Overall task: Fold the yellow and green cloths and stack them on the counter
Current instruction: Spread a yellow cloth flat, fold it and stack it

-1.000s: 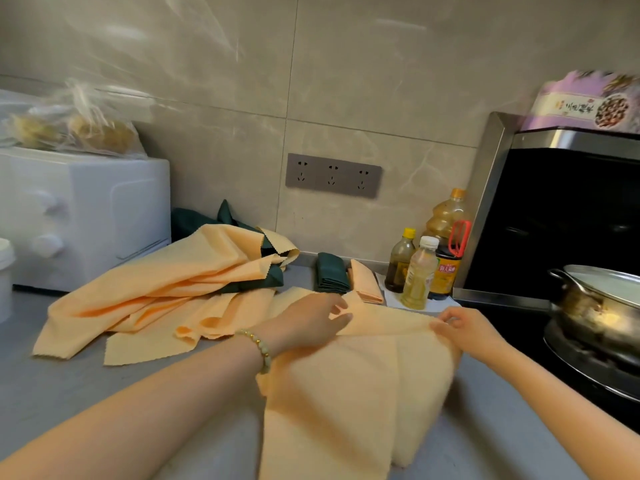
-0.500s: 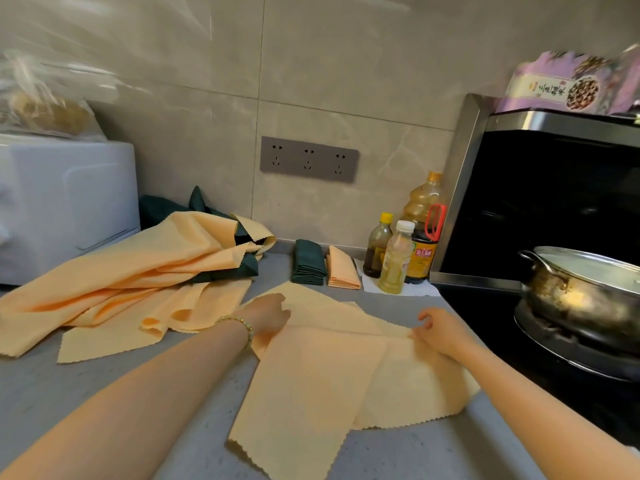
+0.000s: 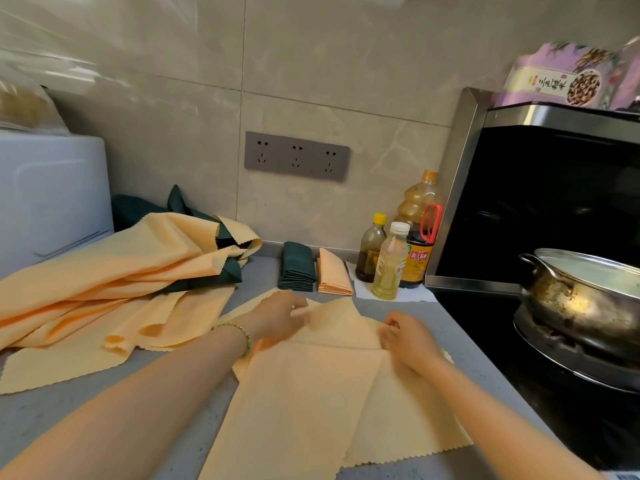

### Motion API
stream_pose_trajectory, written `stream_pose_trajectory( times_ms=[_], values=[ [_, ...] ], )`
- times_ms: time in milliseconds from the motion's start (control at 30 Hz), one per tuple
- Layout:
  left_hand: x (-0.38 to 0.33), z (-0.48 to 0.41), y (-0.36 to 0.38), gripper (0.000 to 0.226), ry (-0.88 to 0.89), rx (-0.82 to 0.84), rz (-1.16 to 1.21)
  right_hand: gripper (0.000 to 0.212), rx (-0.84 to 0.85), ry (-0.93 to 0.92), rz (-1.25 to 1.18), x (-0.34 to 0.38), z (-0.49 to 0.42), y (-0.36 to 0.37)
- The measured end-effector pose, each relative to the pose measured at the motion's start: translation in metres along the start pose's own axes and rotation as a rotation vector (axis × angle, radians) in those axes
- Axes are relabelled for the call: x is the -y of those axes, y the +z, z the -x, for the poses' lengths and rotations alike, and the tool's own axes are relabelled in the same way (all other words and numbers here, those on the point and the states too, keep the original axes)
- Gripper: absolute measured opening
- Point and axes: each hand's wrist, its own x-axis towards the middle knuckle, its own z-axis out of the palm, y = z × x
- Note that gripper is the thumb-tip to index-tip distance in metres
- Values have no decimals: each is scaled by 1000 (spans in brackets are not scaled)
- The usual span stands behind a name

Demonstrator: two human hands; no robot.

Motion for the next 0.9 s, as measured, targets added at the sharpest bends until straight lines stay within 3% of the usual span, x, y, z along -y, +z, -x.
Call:
stream_pose_trajectory(
  times_ms=[100, 200, 433, 533, 567, 633, 700, 767, 833, 900],
  values=[
    [2, 7, -32, 23, 94, -111, 121, 21, -107, 16, 24, -16, 4, -13],
    [17, 11, -61, 23, 45, -180, 330, 21, -175, 74, 113, -41, 13, -31],
    [66, 13, -66, 20, -383, -295, 464, 20, -173, 206, 412, -60, 36, -54],
    [68, 18, -65, 30, -568, -389, 540, 22, -211, 118, 615, -49, 34, -55],
    [60, 21, -64, 40, -590, -361, 604, 32, -214, 66, 596, -42, 31, -51],
    [35, 35, -62, 56, -606, -143, 776, 47, -103, 22, 324, -20, 26, -38],
    [10, 48, -57, 69, -545, 102, 719, 55, 73, 84, 97, 5, 21, -23],
    [-5, 53, -47, 70, -458, 215, 490, 51, 169, 79, 107, 21, 19, -13],
    [-12, 52, -37, 74, -426, 253, 326, 34, 119, 24, 170, 30, 17, -12],
    [-17, 54, -35, 78, -414, 244, 330, 25, 42, -11, 133, 42, 15, -20]
  ],
)
